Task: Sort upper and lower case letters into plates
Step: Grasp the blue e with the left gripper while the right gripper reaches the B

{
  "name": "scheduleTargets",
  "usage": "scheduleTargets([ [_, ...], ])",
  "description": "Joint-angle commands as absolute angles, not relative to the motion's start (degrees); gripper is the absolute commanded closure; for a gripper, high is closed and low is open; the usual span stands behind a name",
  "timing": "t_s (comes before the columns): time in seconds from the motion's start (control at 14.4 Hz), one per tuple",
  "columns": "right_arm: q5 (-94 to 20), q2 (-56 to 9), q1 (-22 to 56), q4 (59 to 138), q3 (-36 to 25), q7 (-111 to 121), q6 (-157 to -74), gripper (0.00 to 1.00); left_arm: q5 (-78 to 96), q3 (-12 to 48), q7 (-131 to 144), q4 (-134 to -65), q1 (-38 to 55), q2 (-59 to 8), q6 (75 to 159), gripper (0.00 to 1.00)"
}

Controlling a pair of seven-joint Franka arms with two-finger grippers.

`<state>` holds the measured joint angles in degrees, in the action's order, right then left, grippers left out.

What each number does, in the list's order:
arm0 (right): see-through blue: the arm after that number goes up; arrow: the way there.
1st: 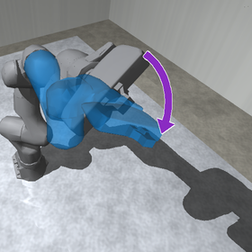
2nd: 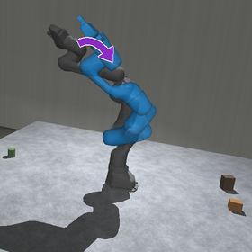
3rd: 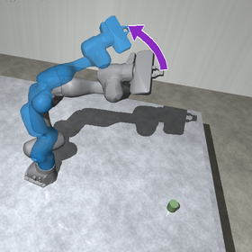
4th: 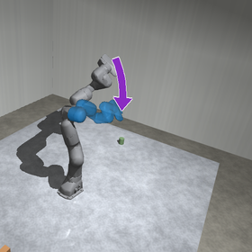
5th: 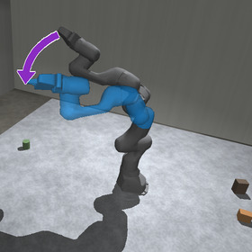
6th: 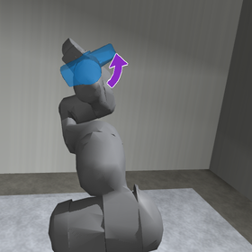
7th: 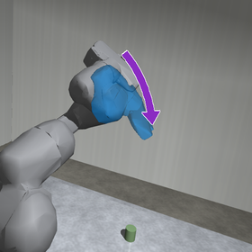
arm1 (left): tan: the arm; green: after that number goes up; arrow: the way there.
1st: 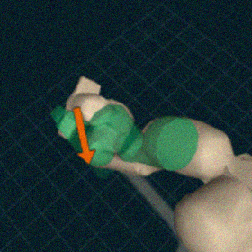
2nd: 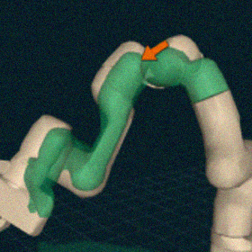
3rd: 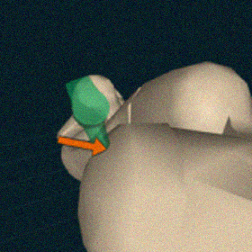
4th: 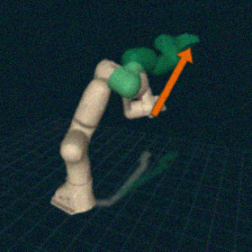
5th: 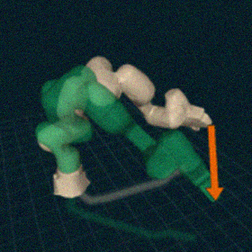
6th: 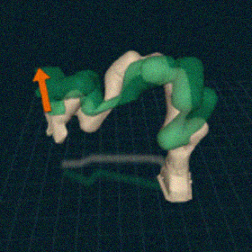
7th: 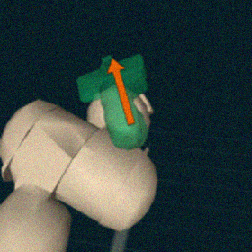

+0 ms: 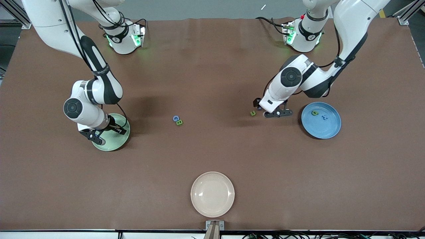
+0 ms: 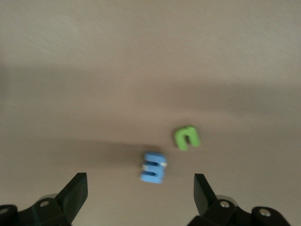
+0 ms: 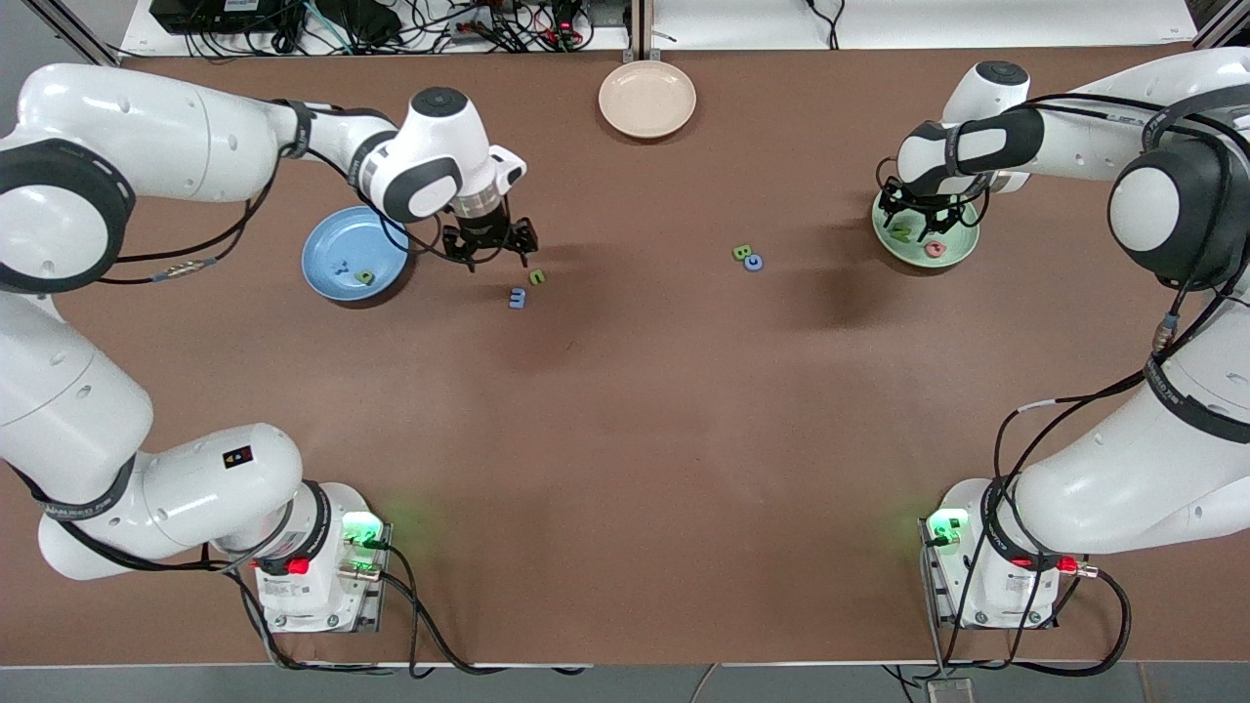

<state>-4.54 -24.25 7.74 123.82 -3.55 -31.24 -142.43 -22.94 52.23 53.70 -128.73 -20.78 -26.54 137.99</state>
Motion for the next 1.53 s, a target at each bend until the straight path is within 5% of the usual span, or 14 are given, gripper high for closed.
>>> scheduleTargets([
  [0.0, -5.19, -20.57, 7.47, 121.13, -3.43, -31.29, -135.04, 0.0, -24.26, 51.77, 58.0, -127.01, -18.38, -30.13, 139.74, 0.01],
  [0.14, -5.45, -20.04, 7.99, 115.95, -3.43, -32.69, -124.76, 0.0, -26.0, 49.32, 58.97, -126.83, -15.31, -30.94, 140.18, 0.01],
  [0.55, -5.45, -19.95, 17.21, 112.68, -3.08, -30.8, -124.27, 0.0, -31.9, 44.65, 60.56, -127.62, -11.78, -32.6, 143.44, 0.05],
  [1.46, -4.92, -26.1, 29.44, 110.3, -0.61, -22.43, -138.69, 0.05, -34.19, 43.51, 60.64, -129.02, -12.13, -33.49, 143.88, 0.62],
])
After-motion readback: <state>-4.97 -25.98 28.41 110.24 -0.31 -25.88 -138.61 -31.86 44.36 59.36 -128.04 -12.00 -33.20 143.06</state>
